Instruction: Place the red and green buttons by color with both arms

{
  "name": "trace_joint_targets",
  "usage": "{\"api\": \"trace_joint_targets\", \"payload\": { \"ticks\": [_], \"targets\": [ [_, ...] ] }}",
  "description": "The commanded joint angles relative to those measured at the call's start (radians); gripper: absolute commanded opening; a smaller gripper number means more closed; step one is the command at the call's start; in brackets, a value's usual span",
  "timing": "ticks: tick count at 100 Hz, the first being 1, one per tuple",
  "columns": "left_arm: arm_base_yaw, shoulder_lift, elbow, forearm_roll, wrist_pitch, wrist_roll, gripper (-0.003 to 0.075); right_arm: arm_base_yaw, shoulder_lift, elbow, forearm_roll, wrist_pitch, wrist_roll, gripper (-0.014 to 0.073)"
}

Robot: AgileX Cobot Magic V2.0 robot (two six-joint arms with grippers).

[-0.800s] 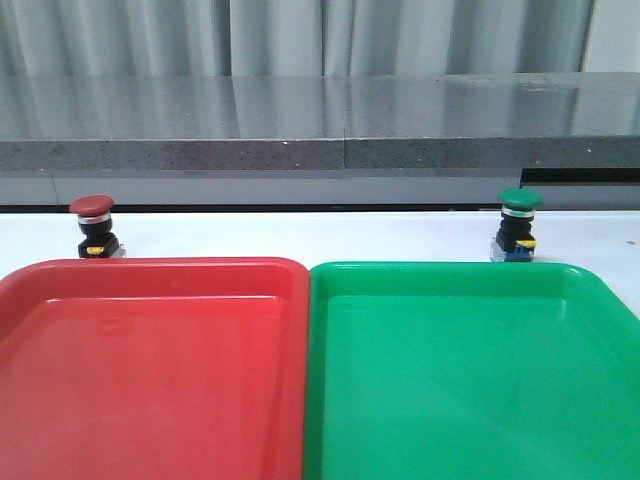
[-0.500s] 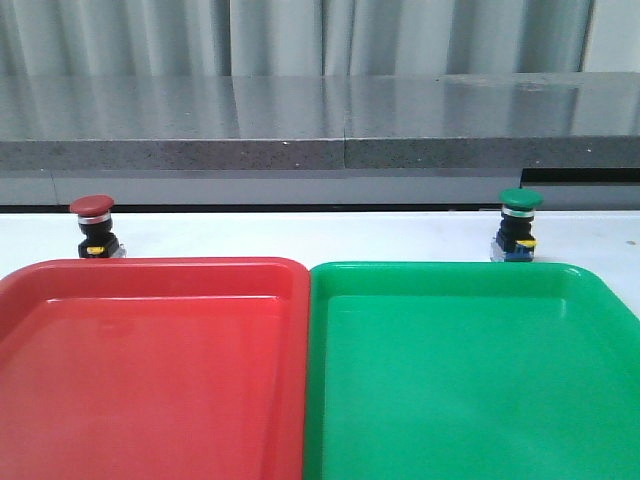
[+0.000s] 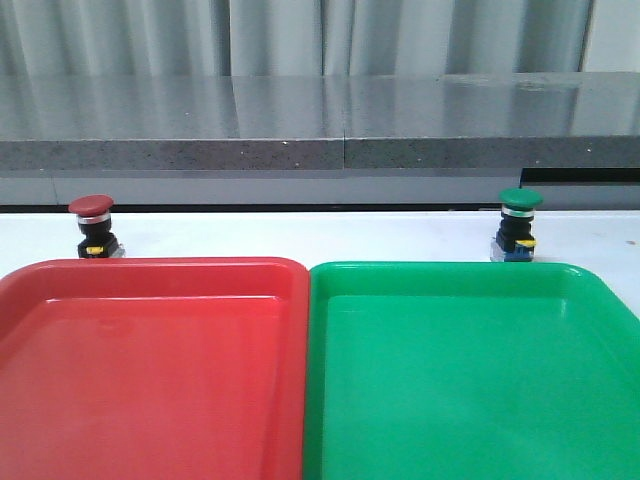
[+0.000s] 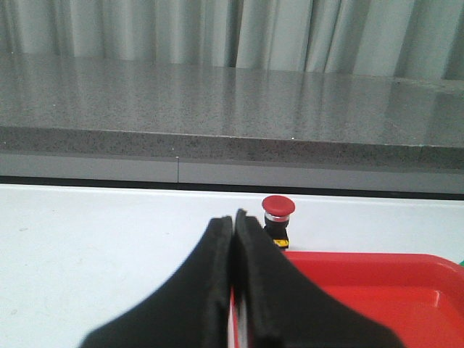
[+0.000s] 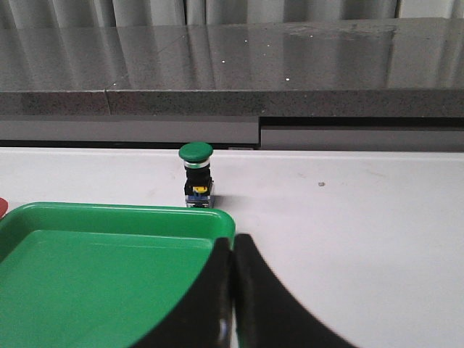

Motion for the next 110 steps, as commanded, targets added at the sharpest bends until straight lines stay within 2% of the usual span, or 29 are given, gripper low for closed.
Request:
{"api": "trace_joint_targets", "payload": {
  "ticks": [1, 16, 40, 50, 71, 96, 103, 110],
  "targets": [
    [0.004, 0.075, -0.102, -0.013, -0.034, -0.007, -0.0019, -0.007, -0.021, -0.015, 0.001, -0.083, -0.002, -0.0068],
    [0.004, 0.215, -0.249, -0.013, 0.044, -0.007, -0.0019, -0.007, -0.021, -0.015, 0.001, -0.083, -0.002, -0.0068],
    [0.004, 0.494, -0.489, -0.013, 0.327, -0.007, -0.0019, -0.007, -0.021, -0.015, 0.001, -0.083, -0.002, -0.0068],
    [0.004, 0.604, -0.558, -0.031, 0.407, -0.007, -0.0019, -0.007, -0.021, -0.015, 0.001, -0.083, -0.002, -0.0068],
    [0.004, 0.744, -0.612, -0.033, 0.453, -0.007, -0.0019, -0.007, -0.021, -0.015, 0.001, -0.083, -0.002, -0.0068],
    [0.004, 0.789, -0.614, -0.035, 0.462, -0.007, -0.0015, -0.007, -0.021, -0.015, 0.001, -0.083, -0.002, -0.0068],
    [0.004, 0.789, -0.614, -0.035, 0.462, -0.007, 0.0027, -0.007, -0.021, -0.015, 0.001, -0.083, -0.002, -0.0068],
    [0.004, 0.789, -0.614, -0.035, 0.462, -0.007, 0.0132, -0.007, -0.021, -0.015, 0.001, -0.083, -0.002, -0.0068]
  ]
}}
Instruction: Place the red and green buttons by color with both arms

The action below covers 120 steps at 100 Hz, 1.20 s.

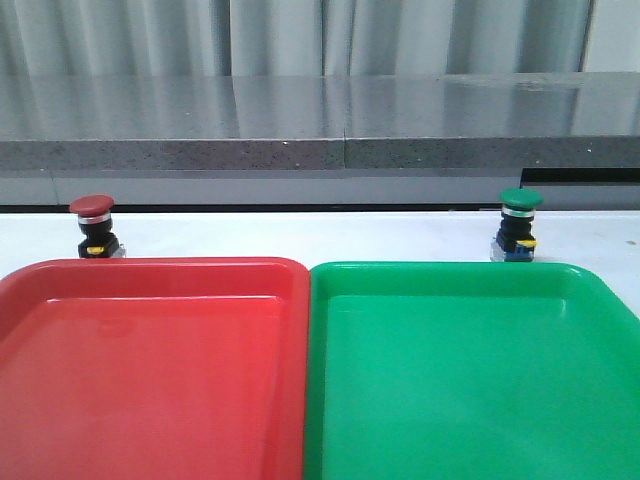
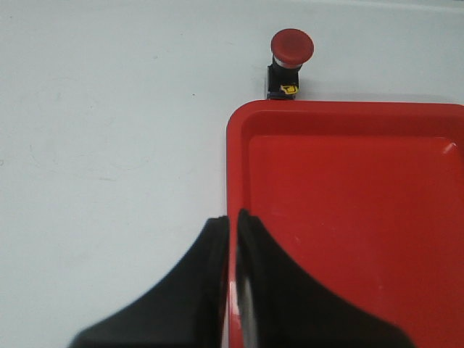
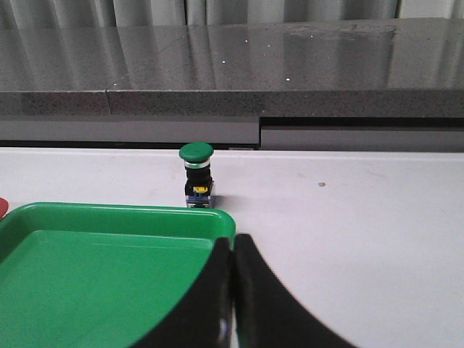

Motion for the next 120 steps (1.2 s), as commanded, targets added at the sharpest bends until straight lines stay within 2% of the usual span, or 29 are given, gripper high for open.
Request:
{"api": "trace_joint_targets", "payload": {
  "ticks": [1, 19, 26, 44, 61, 96, 120],
  "targets": [
    [0.004, -0.002, -0.036, -0.013, -0.048, -0.007, 0.0160, -0.007, -0.021, -0.015, 0.001, -0.082, -0.002, -0.0068],
    [0.004, -0.002, -0.036, -0.013, -0.051, -0.007, 0.0596, -0.007, -0.021, -0.015, 0.001, -0.082, -0.002, -0.0068],
    [0.004, -0.002, -0.036, -0.013, -0.058, -0.007, 0.0685, -0.007, -0.021, -0.015, 0.001, -0.082, -0.002, -0.0068],
    [0.004, -0.002, -0.041, -0.019, -0.058, -0.001, 0.0691, -0.007, -0.021, -0.015, 0.001, -0.082, -0.002, -0.0068],
    [-0.010, 0.065, -0.116, -0.087, -0.044, 0.026, 0.0691, -0.007, -0.021, -0.015, 0.001, -0.082, -0.002, -0.0068],
    [-0.124, 0.392, -0.359, -0.094, -0.063, 0.026, 0.0691, -0.007, -0.021, -0.015, 0.001, -0.082, -0.002, -0.0068],
    [-0.131, 0.631, -0.517, -0.068, -0.100, 0.026, 0.0690, -0.007, -0.021, -0.015, 0.001, -0.082, -0.002, -0.0068]
  ]
}}
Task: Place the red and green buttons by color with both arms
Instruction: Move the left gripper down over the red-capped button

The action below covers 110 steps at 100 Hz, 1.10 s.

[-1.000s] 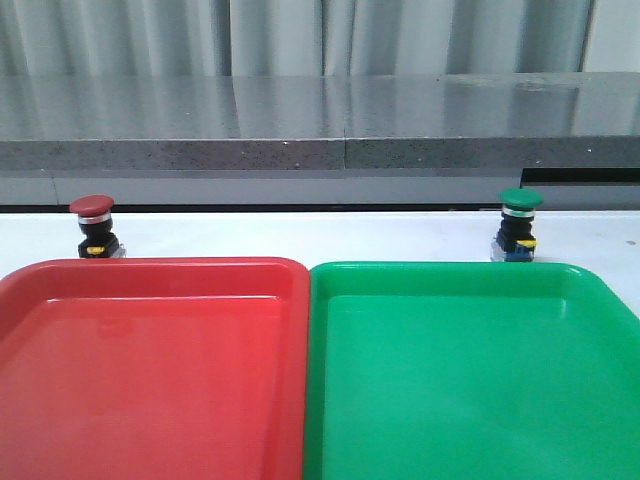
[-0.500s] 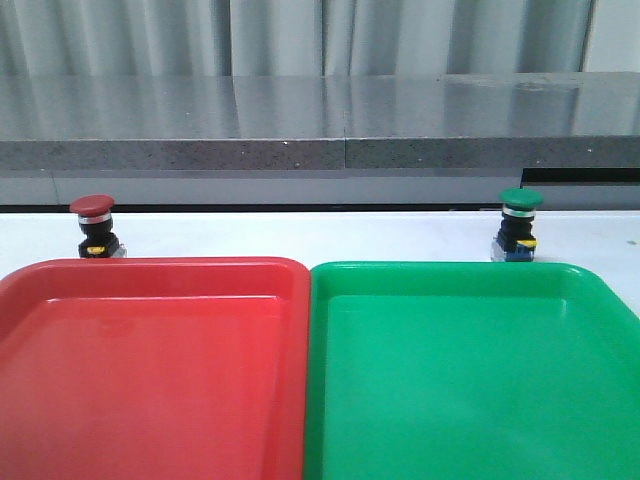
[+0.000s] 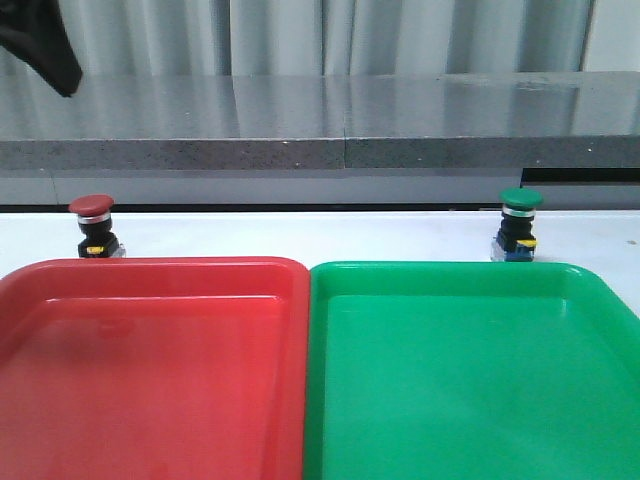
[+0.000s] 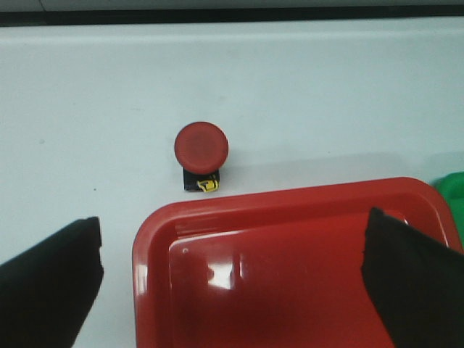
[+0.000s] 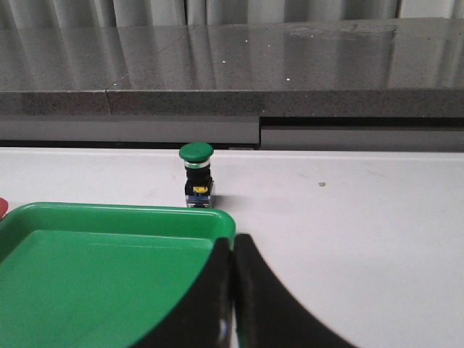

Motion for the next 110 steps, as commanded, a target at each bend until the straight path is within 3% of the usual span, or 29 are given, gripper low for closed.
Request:
{"api": "trace_joint_targets", "payload": {
  "ticks": [1, 42, 85, 95, 110],
  "targets": [
    [-0.006, 0.042, -0.079, 0.004, -0.068, -0.001, 0.0690, -0.007, -0.021, -0.015, 0.001, -0.082, -0.002, -0.0068],
    [-0.006, 0.329, -0.224, 0.004, -0.097, -0.001, 0.0690, -0.007, -0.021, -0.015, 0.001, -0.082, -0.002, -0.0068],
    [-0.006, 0.432, -0.238, 0.004, -0.170, -0.001, 0.0689, -0.007, -0.021, -0.015, 0.001, -0.082, -0.002, -0.0068],
    [-0.006, 0.434, -0.238, 0.004, -0.168, -0.001, 0.0654, -0.007, -0.021, -0.015, 0.001, -0.082, -0.002, -0.0068],
    [-0.006, 0.434, -0.238, 0.004, -0.155, -0.001, 0.0526, -0.007, -0.021, -0.015, 0.001, -0.082, -0.002, -0.0068]
  ]
}}
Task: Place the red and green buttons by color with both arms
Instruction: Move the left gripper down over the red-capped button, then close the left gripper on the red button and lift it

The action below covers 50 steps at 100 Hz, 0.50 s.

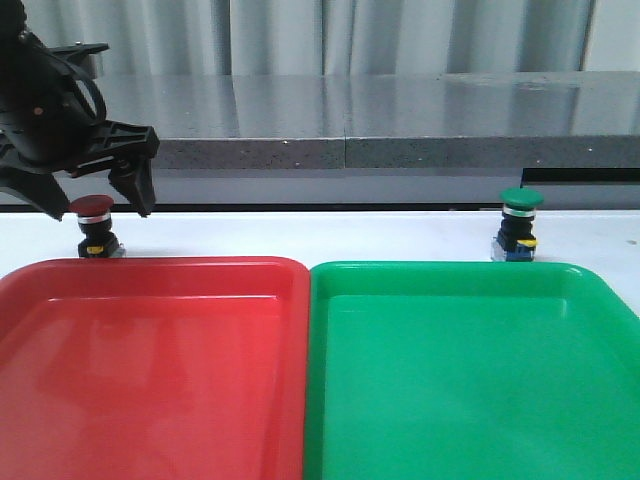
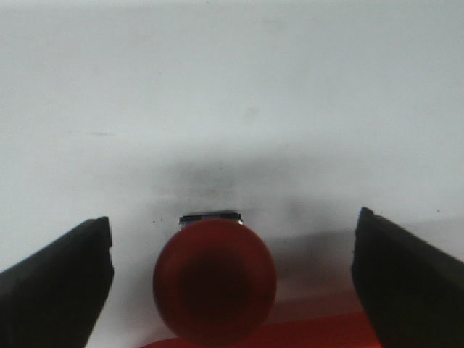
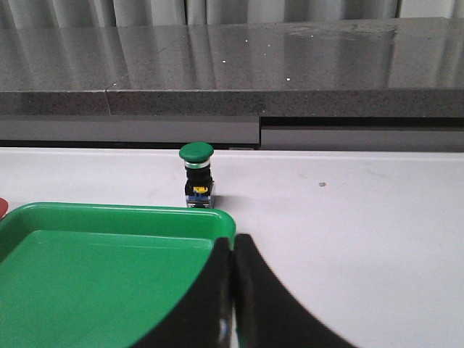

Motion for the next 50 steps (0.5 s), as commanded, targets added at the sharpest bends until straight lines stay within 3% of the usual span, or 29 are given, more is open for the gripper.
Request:
{"api": "trace_joint_targets", "payload": {
  "ticks": [1, 28, 50],
  "targets": [
    [-0.006, -0.051, -0.031, -0.004, -0.029, -0.003, 0.0519, -0.007, -0.021, -0.015, 0.001, -0.081, -0.002, -0.0068],
    [-0.006, -0.051, -0.031, -0.004, -0.026, -0.003, 0.0231, -0.007, -0.021, -0.015, 0.001, -0.081, -0.002, -0.0068],
    [-0.006, -0.066, -0.031, -0.004, -0.023, -0.005, 0.0199, -0.007, -0.021, -0.015, 0.001, -0.081, -0.002, -0.0068]
  ]
}}
